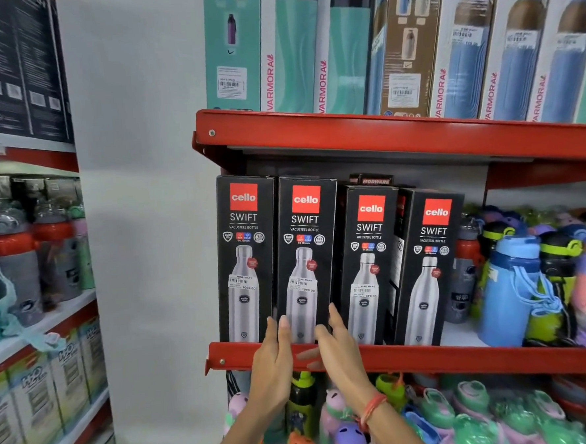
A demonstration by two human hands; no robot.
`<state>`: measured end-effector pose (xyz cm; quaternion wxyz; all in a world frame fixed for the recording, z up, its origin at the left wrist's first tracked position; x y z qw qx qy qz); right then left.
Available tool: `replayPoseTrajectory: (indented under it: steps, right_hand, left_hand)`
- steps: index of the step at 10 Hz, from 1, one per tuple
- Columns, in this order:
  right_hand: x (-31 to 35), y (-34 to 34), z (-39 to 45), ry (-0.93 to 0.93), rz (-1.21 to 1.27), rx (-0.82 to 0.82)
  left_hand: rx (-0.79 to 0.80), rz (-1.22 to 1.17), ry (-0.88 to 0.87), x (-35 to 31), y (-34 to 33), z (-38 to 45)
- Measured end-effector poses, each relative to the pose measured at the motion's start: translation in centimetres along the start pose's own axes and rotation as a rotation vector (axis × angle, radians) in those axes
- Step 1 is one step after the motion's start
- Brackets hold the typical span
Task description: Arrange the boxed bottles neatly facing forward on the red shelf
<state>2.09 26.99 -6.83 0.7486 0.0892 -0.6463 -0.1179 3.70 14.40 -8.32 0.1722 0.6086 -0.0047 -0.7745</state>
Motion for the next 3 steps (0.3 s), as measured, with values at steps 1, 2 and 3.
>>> replayPoseTrajectory:
  steps: [1,2,3]
  right_hand:
    - [0.5,0.3,-0.6,-0.003,-0.002,0.011]
    - [1.7,0.7,-1.0,0.015,-0.07,0.024]
    - [5.1,2.7,-1.8,0.215,-0.176,-0.118]
  left_hand:
    - [0.018,-0.007,0.005,-0.4,0.1,-0.4]
    - [0.043,-0.003,-0.004,-1.4,0.1,-0.6]
    - [-0.031,0.075,-0.199,-5.3,1.3,-1.1]
Point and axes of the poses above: each hand's wrist, its own z-axis towards the middle knuckle, its own y-axis out of the back of the hand, x = y × z, the point moved 8 cm from there along z, towards the middle knuckle
